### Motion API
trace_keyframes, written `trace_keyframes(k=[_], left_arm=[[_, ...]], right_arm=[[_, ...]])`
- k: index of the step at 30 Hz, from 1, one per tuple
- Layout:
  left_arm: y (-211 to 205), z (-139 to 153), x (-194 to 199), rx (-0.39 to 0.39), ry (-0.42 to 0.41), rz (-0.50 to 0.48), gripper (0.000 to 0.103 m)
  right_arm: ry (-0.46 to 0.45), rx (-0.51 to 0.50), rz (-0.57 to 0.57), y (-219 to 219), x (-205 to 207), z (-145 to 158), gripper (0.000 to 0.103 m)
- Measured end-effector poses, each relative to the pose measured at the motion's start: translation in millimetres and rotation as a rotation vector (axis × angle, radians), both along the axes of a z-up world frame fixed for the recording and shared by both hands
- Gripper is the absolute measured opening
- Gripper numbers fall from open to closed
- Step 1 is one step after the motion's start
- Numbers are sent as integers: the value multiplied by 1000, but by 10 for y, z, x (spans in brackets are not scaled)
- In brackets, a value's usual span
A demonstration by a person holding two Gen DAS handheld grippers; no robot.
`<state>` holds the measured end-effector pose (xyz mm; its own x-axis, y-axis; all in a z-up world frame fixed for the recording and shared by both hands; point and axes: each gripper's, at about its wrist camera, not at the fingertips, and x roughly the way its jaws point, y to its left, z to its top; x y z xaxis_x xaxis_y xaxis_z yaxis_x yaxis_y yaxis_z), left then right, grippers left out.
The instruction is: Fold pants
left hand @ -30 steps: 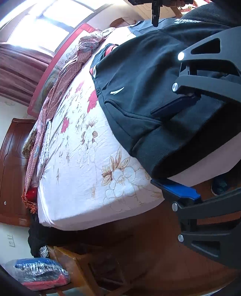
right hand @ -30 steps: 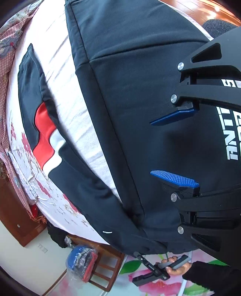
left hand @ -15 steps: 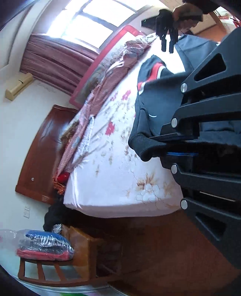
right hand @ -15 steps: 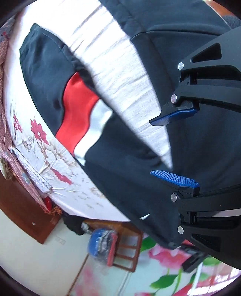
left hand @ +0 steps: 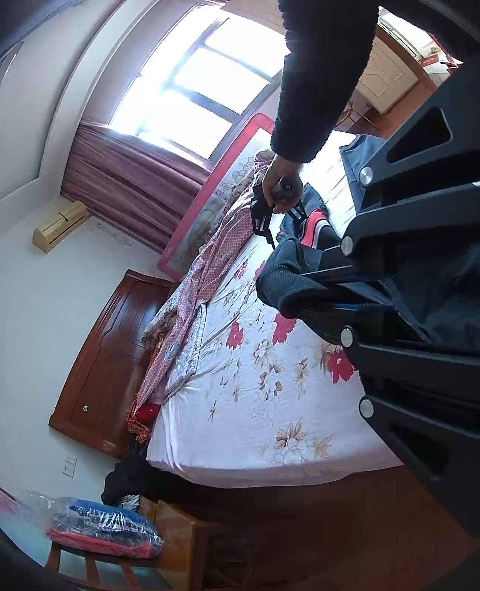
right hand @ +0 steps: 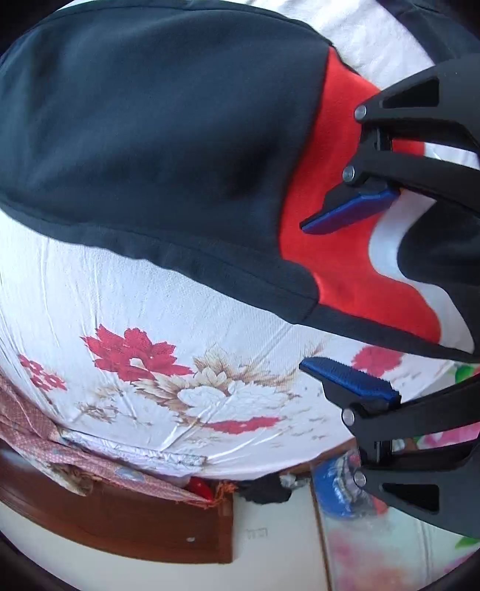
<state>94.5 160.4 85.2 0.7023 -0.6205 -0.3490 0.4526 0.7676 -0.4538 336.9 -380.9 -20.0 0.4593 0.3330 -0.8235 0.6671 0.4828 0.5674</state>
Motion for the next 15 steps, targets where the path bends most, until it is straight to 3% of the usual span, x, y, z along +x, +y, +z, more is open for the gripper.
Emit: trace_keyframes(k=[1, 3, 6, 9, 12, 15], left_arm=[[8, -4, -3, 9, 1, 8, 8], [28, -19, 8, 26, 2, 44, 8], [104, -42, -10, 27, -4, 84, 8], [202, -72, -98, 18, 0, 98, 9], [279, -131, -256, 43, 29, 110, 11], [295, -219, -435, 68, 67, 94, 14]], right_arm=[[-16, -16, 17, 16, -19, 13, 11], [-114, -5, 9, -25, -156, 95, 7], [-274, 20, -1, -150, -544, 343, 6], [-417, 52, 32, -232, -1202, 639, 5], [-465, 43, 60, -218, -1968, 783, 5], [-447, 50, 44, -174, -2703, 611, 5]])
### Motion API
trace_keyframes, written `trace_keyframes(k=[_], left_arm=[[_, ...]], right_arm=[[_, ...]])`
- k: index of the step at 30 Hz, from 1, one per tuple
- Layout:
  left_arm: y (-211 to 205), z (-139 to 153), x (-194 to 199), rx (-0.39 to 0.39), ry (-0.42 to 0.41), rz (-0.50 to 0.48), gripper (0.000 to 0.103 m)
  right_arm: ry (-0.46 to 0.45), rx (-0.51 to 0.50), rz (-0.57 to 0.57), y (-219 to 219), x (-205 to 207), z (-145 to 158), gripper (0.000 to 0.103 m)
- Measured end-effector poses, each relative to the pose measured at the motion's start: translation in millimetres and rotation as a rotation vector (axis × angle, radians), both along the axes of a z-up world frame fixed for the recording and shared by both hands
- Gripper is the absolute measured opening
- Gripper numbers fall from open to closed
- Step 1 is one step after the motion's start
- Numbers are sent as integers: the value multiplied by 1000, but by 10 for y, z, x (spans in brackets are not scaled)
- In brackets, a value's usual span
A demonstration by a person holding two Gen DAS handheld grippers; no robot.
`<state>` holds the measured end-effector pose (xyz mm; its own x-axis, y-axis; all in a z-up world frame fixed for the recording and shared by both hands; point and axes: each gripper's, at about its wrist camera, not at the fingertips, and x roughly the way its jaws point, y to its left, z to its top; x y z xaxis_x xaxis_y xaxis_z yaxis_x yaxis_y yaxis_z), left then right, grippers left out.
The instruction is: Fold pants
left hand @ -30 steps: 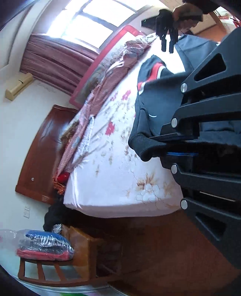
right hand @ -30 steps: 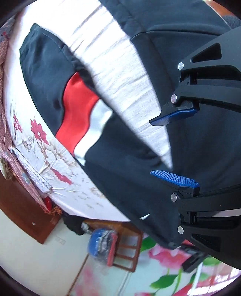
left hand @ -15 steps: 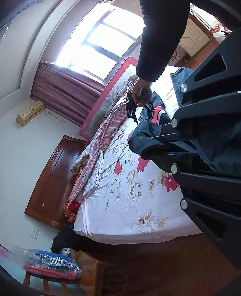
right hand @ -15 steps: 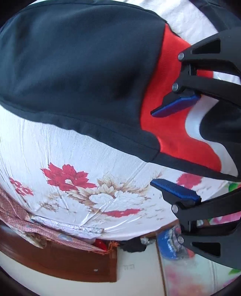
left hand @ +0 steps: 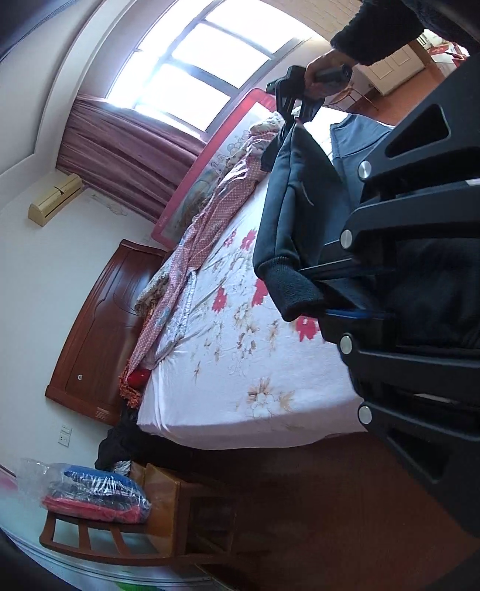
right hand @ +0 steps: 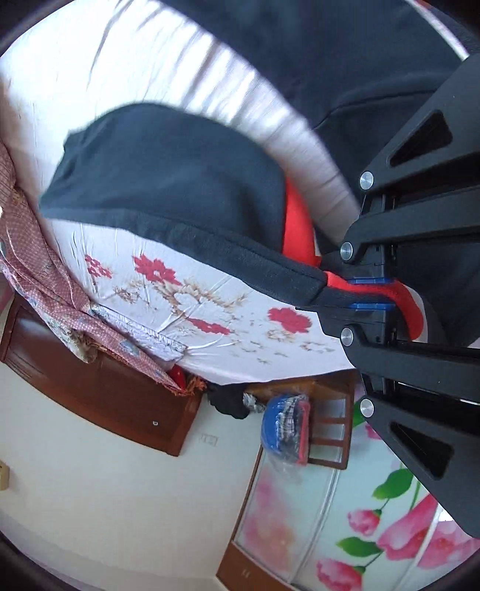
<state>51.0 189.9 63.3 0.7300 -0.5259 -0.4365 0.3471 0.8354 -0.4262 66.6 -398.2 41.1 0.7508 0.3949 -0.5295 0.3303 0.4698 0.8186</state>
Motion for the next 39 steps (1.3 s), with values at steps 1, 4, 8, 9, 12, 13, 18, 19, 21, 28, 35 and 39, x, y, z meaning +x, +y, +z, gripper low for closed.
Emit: trace_keyframes(k=[1, 4, 8, 9, 12, 13, 18, 19, 21, 28, 35, 39], left_arm=[[-15, -45, -87, 26, 17, -8, 14], [-50, -163, -316, 63, 71, -35, 17], [-94, -366, -512, 118, 141, -40, 19], [-90, -416, -534, 122, 157, -38, 19], [-3, -546, -588, 102, 196, -4, 19], [20, -558, -600, 91, 201, 3, 19], [45, -700, -645, 176, 271, 40, 38], [60, -715, -656, 211, 280, 65, 47], [72, -714, -735, 280, 291, 113, 64], [-313, -338, -986, 170, 330, 81, 97], [-520, -534, -905, 3, 515, 53, 97], [-459, -849, -785, -268, 655, 69, 97]], right_arm=[[25, 2, -4, 27, -193, -116, 5], [113, 50, -28, 132, -662, -575, 5], [187, 95, -53, 263, -943, -1049, 5], [187, 101, -54, 287, -969, -1089, 5], [190, 75, -63, 288, -1017, -1073, 5], [206, 59, -69, 259, -1003, -1055, 5], [307, 144, -30, 361, -1072, -1147, 29], [285, 170, 1, 474, -1080, -1124, 37], [266, 179, 97, 786, -1036, -1080, 45], [251, 253, 274, 1673, -810, -1283, 45], [304, 287, 211, 1605, -1105, -1353, 45], [290, 306, 166, 1539, -1145, -1469, 45]])
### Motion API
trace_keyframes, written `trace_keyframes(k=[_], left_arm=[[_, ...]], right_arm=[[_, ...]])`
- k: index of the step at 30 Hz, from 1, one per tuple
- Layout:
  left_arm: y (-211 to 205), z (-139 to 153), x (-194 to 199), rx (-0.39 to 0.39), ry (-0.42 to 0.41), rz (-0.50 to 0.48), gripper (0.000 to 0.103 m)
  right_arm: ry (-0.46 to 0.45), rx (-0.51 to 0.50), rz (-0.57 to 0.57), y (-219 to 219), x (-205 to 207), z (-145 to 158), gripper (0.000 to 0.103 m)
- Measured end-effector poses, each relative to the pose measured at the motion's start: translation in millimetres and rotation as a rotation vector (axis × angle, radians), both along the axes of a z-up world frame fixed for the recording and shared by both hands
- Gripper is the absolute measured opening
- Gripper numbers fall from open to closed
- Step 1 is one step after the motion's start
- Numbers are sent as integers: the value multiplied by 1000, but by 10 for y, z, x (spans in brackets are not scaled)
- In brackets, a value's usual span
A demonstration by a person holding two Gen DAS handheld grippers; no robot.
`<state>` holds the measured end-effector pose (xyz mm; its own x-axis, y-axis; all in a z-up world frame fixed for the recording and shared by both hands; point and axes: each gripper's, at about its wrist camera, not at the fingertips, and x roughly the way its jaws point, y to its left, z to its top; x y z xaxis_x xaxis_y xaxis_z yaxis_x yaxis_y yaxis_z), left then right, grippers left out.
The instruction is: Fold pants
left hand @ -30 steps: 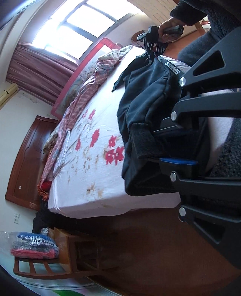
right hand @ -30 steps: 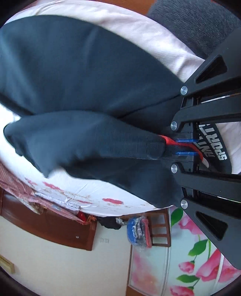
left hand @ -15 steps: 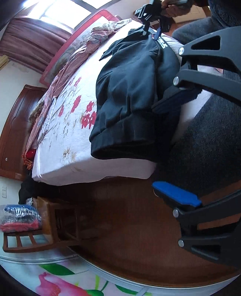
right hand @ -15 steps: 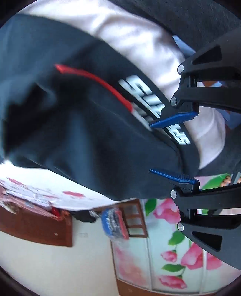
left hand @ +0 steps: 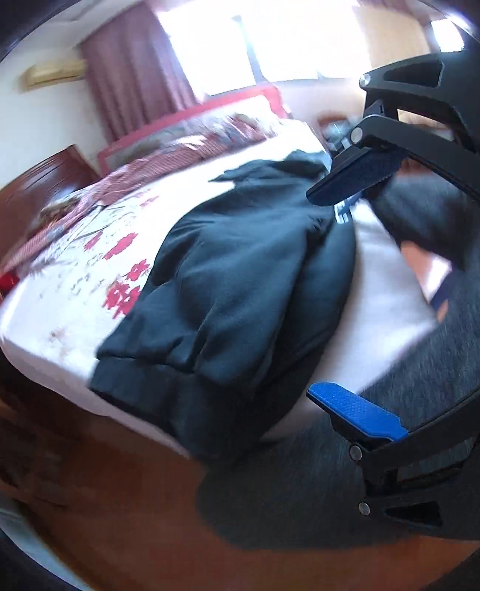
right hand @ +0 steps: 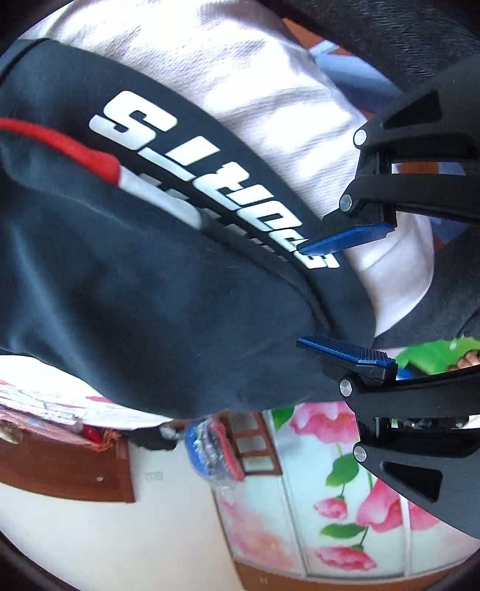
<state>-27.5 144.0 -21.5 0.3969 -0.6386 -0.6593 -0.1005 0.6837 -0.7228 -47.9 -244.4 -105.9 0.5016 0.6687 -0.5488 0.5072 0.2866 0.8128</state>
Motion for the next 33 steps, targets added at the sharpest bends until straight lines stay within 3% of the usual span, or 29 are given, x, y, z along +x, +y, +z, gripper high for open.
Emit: trace_keyframes(k=[2, 4, 5, 6, 7, 15, 21, 26, 27, 29, 30, 31, 33], left_arm=[[-53, -137, 34, -56, 62, 14, 97], [-84, -244, 29, -144, 96, 38, 97], [-89, -298, 23, -176, 116, 60, 97], [-89, -346, 22, -192, 134, 81, 97], [-96, -366, 20, -200, 135, 95, 97], [-85, -427, 82, -223, 164, 222, 96], [82, -151, 71, -51, 120, 306, 96], [168, -126, 243, -71, 63, 355, 94], [172, -111, 304, -85, 41, 362, 93], [201, -66, 404, -88, 3, 362, 78], [224, -41, 445, -102, -17, 355, 76], [254, 0, 468, -89, -37, 349, 69], [367, -8, 504, -66, -43, 349, 63]], right_arm=[[-35, 16, -25, 22, 42, -7, 45], [-83, -32, -12, 58, 91, 54, 42], [-102, -32, -5, 87, 91, 64, 36], [-117, -13, 8, 74, 107, 61, 17], [-124, -20, 12, 89, 114, 79, 6], [-242, -17, 37, 32, 170, 409, 6], [-268, -58, 91, -54, 162, 512, 6], [-313, -100, 131, -42, 220, 632, 6], [-335, -114, 143, -9, 233, 714, 6], [-396, -166, 182, 46, 227, 920, 6], [-417, -179, 200, 80, 215, 1004, 6], [-424, -179, 223, 125, 200, 1044, 6], [-411, -187, 287, 233, 169, 998, 6]])
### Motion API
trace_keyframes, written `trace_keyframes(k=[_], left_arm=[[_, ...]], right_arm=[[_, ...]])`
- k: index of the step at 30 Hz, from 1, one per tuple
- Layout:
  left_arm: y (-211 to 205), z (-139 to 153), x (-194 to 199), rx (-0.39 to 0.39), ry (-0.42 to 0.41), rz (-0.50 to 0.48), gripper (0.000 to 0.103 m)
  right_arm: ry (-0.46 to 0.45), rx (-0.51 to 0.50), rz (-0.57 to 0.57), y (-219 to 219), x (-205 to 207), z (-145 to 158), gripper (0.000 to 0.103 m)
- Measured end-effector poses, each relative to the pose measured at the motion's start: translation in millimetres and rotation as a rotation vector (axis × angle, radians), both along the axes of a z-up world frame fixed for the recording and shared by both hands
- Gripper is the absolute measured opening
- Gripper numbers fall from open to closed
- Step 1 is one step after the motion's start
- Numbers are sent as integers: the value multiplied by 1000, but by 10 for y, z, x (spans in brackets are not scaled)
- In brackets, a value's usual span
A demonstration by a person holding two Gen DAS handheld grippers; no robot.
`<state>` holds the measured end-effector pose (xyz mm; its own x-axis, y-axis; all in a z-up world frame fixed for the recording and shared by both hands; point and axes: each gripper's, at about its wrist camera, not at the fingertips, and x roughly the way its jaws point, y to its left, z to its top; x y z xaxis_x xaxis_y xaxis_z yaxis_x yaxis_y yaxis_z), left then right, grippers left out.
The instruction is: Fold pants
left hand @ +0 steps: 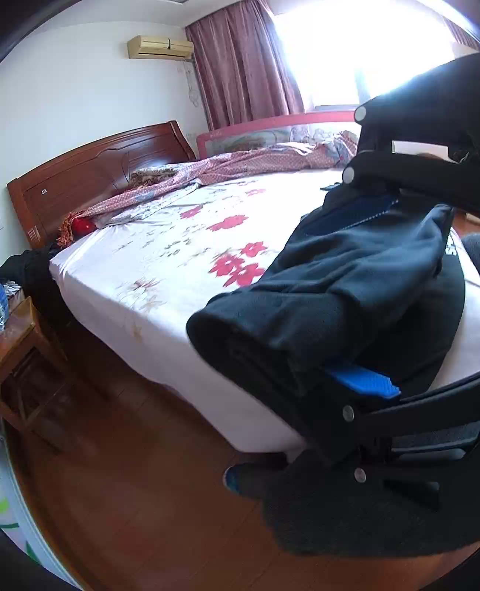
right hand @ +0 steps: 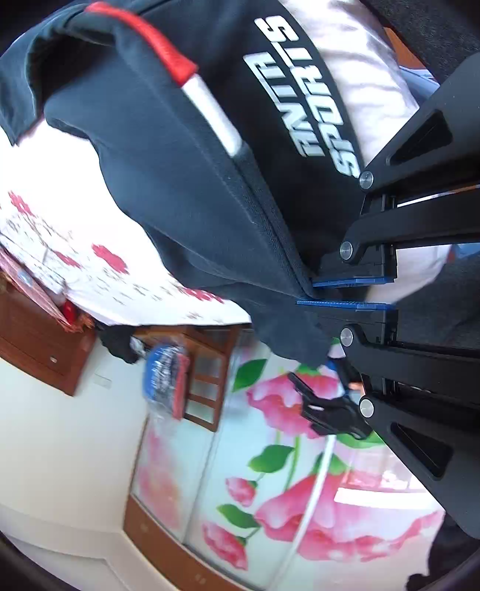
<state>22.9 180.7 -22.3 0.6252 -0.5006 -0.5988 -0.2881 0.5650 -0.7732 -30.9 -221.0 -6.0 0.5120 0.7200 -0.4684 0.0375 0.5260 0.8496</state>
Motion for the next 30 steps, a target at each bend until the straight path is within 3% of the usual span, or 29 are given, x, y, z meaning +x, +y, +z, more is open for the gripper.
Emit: trace_keyframes(k=[2, 5, 7, 9, 11, 12, 13, 15, 16, 19, 22, 25, 27, 29, 30], left_arm=[[139, -67, 13, 8, 17, 23, 60], [342, -161, -19, 67, 54, 48, 58], [428, -201, -101, 74, 92, 62, 58], [512, -178, -192, 147, 120, 84, 58], [547, -103, -271, 222, 119, 109, 65], [528, -61, -291, 252, 107, 103, 65], [463, 21, -323, 298, 79, 80, 66], [271, 191, -325, 360, 16, 7, 74], [157, 283, -320, 385, -23, -43, 76], [-142, 457, -303, 416, -94, -156, 79], [-297, 506, -297, 383, -122, -214, 80], [-394, 494, -358, 360, -118, -242, 80], [-445, 499, -396, 347, -114, -260, 80], [-472, 529, -445, 354, -106, -266, 81], [-465, 529, -449, 358, -102, -266, 81]], right_arm=[[68, -16, 62, 145, -32, -203, 3], [186, -118, 85, 261, -90, -585, 1], [278, -33, 51, 165, -88, -774, 1], [267, 123, 53, 176, -44, -733, 1], [238, 169, 97, 298, 66, -631, 1], [243, 180, 111, 369, 140, -624, 6], [259, 203, 111, 419, 206, -660, 26], [301, 240, 82, 484, 299, -781, 53], [307, 248, 89, 544, 350, -823, 54], [365, 285, 81, 647, 442, -928, 54], [404, 321, 36, 689, 433, -1022, 54], [445, 424, -47, 693, 402, -1126, 54], [436, 433, -80, 718, 401, -1124, 54], [408, 344, -50, 779, 421, -1051, 36], [379, 313, -24, 788, 433, -1008, 19]])
